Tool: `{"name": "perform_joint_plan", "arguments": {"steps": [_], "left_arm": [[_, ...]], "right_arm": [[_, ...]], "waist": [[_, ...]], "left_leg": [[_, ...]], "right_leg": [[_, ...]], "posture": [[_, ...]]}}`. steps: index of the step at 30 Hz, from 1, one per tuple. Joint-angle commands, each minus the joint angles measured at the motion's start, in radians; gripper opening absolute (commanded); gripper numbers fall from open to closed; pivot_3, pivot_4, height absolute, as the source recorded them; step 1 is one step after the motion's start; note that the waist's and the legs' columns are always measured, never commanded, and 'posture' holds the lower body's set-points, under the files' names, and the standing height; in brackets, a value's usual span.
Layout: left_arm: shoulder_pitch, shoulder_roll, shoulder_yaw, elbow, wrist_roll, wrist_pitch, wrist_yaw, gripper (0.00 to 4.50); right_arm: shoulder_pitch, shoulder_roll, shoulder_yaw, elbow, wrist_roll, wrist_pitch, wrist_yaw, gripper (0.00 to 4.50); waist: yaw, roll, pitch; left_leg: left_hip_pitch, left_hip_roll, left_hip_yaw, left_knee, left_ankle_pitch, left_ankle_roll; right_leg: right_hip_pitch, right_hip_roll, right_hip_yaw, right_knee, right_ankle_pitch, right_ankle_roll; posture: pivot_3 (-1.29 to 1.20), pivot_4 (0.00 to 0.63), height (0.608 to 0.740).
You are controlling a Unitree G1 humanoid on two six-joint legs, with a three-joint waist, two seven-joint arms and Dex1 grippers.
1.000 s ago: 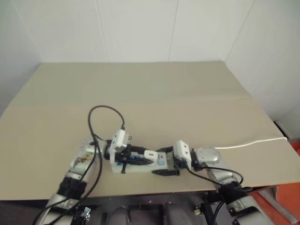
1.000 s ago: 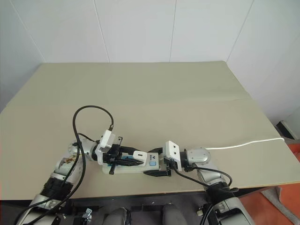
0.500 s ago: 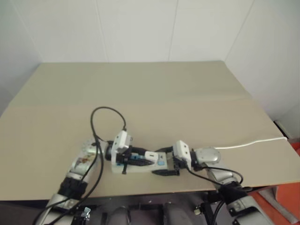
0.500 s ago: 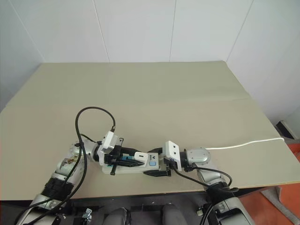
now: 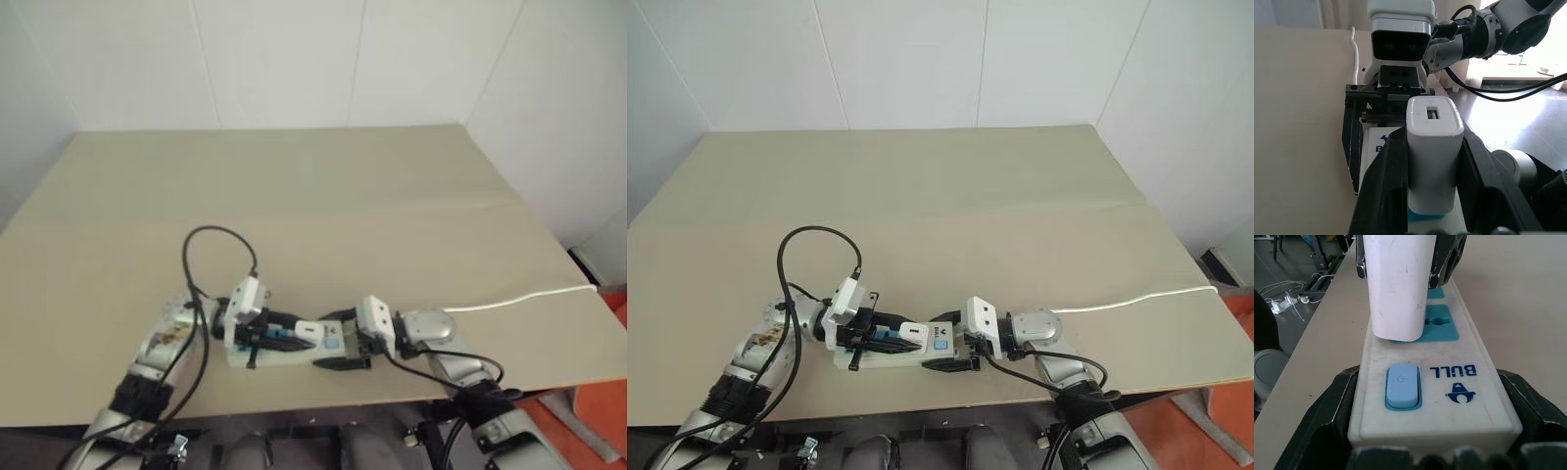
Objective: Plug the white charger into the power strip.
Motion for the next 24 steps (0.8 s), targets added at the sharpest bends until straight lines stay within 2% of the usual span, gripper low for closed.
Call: {"name": "perform_joint_plan", "arguments": {"steps": [1, 7, 24], "left_arm": [[0.059, 0.075, 0.029, 0.008, 0.04, 0.007, 0.013, 0.98], [0.102, 0.089, 0.031, -0.02, 0.043, -0.013, 0.07, 0.98], [0.149, 0.105, 0.023, 0.045, 0.059, -0.114, 0.088, 0.98]], "right_arm": [[0.018, -0.021, 0.002, 0.046, -0.023, 0.034, -0.006, 3.45], [0.015, -0.023, 0.004, 0.048, -0.019, 0.036, -0.005, 3.45], [0.003, -0.031, 0.005, 0.055, -0.011, 0.041, -0.008, 3.45]], "waist": [[-0.001, 0.0, 0.0], [-0.001, 0.0, 0.0], [0.002, 0.0, 0.0]], "left_leg": [[0.0, 0.0, 0.0, 0.0, 0.0, 0.0], [0.001, 0.002, 0.001, -0.002, 0.0, 0.0], [0.002, 0.008, 0.002, -0.002, 0.0, 0.0]], "right_leg": [[0.0, 0.0, 0.0, 0.0, 0.0, 0.0], [0.0, 0.001, 0.001, 0.0, 0.0, -0.001], [0.0, 0.008, 0.001, 0.0, 0.0, -0.004]], "posture": [[0.0, 0.15, 0.74], [0.0, 0.15, 0.74], [0.0, 0.15, 0.74]]}}
